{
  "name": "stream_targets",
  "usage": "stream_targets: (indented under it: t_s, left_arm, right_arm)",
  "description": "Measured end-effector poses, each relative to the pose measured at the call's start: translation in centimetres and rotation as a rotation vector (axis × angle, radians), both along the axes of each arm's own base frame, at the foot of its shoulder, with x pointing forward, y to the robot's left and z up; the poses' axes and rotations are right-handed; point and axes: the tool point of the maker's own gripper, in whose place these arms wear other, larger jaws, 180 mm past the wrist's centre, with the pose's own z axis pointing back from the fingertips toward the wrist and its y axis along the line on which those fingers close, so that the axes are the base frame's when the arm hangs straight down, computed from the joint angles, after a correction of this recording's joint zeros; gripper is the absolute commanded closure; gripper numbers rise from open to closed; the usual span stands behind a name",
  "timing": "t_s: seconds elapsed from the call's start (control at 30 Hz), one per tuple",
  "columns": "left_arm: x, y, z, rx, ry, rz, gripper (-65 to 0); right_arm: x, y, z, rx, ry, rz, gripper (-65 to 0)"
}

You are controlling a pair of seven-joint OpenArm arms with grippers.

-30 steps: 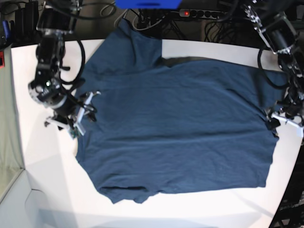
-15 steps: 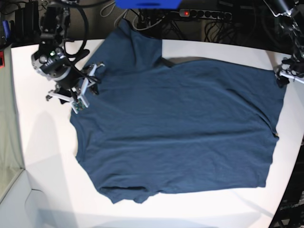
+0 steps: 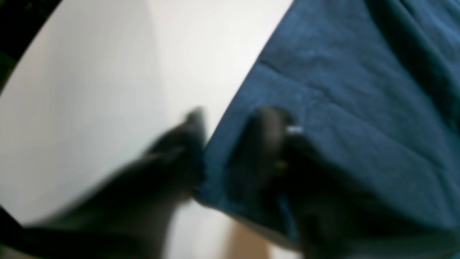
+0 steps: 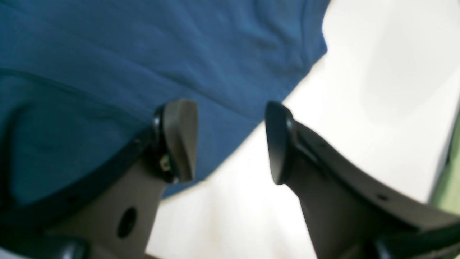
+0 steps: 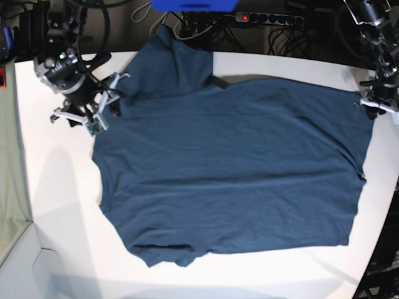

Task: Layout the t-shirt on the table in an organized manner, then fold the t-shirt properly
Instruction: 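Release the shirt with the right gripper and grasp the edge beside the collar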

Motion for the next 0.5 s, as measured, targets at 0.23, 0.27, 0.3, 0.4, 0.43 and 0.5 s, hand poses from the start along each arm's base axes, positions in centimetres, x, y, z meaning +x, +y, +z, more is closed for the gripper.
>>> stream_targets:
  t_s: [0.23, 0.27, 0.3, 0.4, 0.43, 0.5]
  left_arm:
    - [0.1, -0.4, 0.0, -0.013, -0.006, -0.003, 0.0]
    - [0.1, -0.4, 0.0, -0.013, -0.007, -0.003, 0.0]
    - [0.1, -0.4, 0.0, -0.013, -0.006, -0.004, -0.1]
    - [0.1, -0.4, 0.0, -0.014, -0.006, -0.003, -0.1]
    - [0.1, -0.4, 0.0, -0.013, -0.006, -0.004, -0.1]
    - [0.1, -0.4, 0.0, -0.014, -0.006, -0.004, -0.1]
  right_arm:
    - [-5.4, 2.7, -3.2, 0.086, 0.145, -0.035, -31.4]
    - [-6.0, 3.1, -3.5, 0.098, 0.164, -0.044, -31.4]
    - [-6.6, 3.5, -3.8, 0.113, 0.177, -0.05, -31.4]
    - [-7.6, 4.0, -4.2, 0.131, 0.202, -0.059, -31.4]
    - [-7.7, 4.0, -4.4, 0.132, 0.207, -0.06, -31.4]
    - [-7.9, 4.2, -5.0, 0.143, 0.221, -0.061, -31.4]
